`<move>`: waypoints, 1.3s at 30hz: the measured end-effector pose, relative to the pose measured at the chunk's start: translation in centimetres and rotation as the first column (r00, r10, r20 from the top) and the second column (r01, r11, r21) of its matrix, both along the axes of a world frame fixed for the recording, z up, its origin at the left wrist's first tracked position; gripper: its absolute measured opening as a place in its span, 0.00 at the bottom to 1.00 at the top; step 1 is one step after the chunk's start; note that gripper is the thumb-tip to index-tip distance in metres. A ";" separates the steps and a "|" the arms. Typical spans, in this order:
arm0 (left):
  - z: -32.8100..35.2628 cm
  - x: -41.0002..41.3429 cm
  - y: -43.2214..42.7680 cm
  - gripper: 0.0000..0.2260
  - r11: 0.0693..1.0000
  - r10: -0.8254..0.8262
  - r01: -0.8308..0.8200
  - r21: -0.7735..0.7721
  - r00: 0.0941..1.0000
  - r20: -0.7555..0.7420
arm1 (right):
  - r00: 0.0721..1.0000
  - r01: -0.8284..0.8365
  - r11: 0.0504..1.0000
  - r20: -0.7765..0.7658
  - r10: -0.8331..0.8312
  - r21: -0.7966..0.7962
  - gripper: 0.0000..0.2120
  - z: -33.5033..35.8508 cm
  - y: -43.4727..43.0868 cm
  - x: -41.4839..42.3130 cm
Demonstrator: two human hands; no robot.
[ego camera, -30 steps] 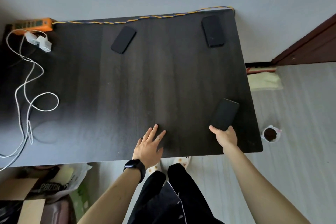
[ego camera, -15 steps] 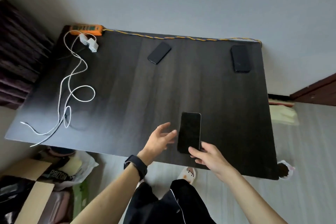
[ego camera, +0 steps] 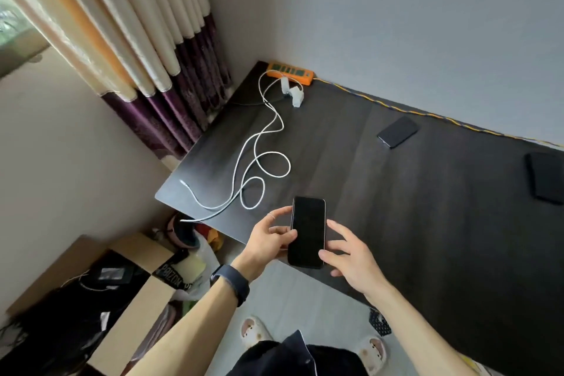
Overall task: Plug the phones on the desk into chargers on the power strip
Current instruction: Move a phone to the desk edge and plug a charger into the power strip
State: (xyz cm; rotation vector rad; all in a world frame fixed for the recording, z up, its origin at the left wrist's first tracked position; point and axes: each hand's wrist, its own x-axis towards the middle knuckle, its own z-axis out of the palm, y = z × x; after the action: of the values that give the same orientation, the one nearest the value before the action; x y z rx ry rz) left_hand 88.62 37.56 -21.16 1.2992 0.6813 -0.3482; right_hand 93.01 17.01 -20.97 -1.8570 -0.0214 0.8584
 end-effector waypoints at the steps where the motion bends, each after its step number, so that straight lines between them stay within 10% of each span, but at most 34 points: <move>1: -0.1 -0.5 2.1 0.21 1.000 0.004 -0.004 0.008 1.000 -0.001 | 1.000 -0.005 1.000 -0.001 0.005 -0.002 0.33 -0.2 2.2 -0.4; 14: -3.4 0.5 16.1 0.26 0.995 0.097 -0.093 0.039 0.989 -0.113 | 0.993 -0.115 0.991 -0.017 0.114 -0.075 0.32 -3.9 17.4 2.0; 23: -5.6 6.8 26.3 0.27 0.916 0.205 -0.096 0.390 0.947 -0.248 | 0.953 -0.193 0.926 0.165 0.256 -0.324 0.16 -6.9 21.3 11.5; 34: -9.5 12.0 32.3 0.29 0.896 0.063 0.084 0.436 0.948 -0.312 | 0.900 -0.339 0.630 -0.046 0.433 -0.699 0.28 -11.0 20.0 13.5; 39: -9.3 13.1 34.0 0.24 0.801 0.033 0.160 0.577 0.951 -0.309 | 0.871 -0.077 0.633 0.257 0.419 -0.771 0.24 -10.3 23.3 13.4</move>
State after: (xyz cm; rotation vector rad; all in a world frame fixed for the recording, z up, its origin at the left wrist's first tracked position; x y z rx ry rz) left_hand 101.74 71.52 -30.46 1.9019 1.0685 -0.4121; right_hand 106.44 40.30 -31.23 -2.8694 -0.2439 0.6773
